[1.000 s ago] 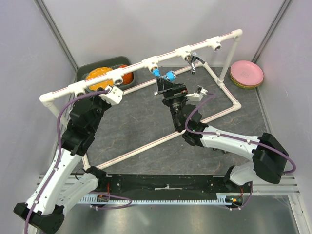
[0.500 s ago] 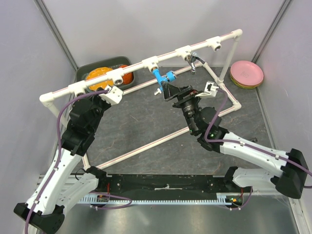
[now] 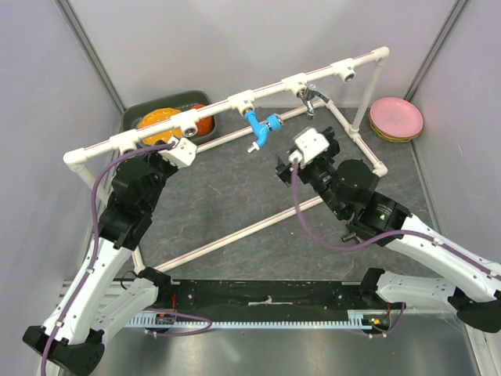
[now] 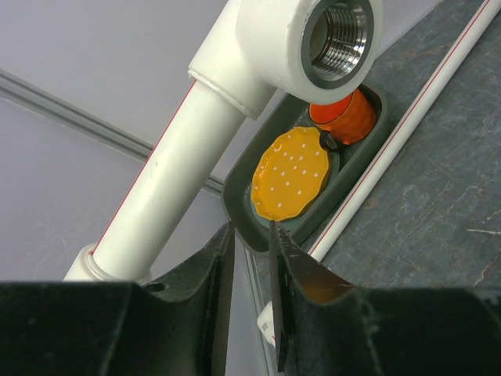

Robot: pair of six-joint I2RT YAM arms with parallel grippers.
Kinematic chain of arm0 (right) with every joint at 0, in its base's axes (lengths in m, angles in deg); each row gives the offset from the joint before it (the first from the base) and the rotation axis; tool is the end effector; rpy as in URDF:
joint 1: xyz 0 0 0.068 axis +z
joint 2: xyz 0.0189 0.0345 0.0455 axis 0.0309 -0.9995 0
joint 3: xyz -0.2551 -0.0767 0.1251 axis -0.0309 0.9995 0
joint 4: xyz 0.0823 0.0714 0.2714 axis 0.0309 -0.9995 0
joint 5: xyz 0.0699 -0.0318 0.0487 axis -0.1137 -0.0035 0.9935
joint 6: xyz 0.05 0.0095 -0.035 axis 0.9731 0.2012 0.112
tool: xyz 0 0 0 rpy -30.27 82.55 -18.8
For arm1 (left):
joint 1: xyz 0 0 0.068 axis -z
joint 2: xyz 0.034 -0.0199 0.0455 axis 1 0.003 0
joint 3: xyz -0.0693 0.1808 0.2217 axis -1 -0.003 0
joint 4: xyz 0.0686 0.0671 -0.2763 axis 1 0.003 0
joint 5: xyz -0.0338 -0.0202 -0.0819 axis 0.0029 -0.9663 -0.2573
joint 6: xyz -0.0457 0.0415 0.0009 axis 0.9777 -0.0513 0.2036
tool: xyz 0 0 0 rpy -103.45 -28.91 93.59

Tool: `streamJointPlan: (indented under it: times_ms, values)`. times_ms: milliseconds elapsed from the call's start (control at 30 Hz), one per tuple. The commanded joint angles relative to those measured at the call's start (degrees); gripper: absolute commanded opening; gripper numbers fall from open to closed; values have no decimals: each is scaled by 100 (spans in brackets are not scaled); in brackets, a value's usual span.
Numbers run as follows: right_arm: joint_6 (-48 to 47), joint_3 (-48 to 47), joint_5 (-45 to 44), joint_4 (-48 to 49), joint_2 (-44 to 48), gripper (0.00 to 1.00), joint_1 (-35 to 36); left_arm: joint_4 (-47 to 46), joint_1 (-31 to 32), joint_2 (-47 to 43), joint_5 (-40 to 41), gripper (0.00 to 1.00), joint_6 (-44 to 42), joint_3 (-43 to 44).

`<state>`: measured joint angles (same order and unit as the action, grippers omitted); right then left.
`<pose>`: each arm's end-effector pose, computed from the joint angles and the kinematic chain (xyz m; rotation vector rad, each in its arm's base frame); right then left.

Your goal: Install the water faucets

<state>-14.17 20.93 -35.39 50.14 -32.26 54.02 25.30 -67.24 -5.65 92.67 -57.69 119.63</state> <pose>0.1588 0.1978 0.4587 -0.5879 1.4013 0.2080 0.1901 -0.0660 0.4111 0.7391 1.5053 0.4884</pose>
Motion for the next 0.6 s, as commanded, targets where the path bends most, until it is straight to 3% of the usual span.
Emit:
streamJointPlan:
  times_ms: [0, 200, 333, 567]
  values:
    - [-3198, -216, -284, -766, -256, 98, 142, -88, -26, -21, -24, 31, 176, -12]
    - [-5092, -365, -1424, -310, -800, 98, 582, -105, -18, -4, -24, 31, 167, -21]
    - [-6339, -286, -1884, 681, -1011, 98, 897, -97, -35, -12, -15, 31, 167, -20]
    - [-7466, -294, -2244, 1563, -1652, 98, 1030, -97, -44, -21, -24, 31, 150, -29]
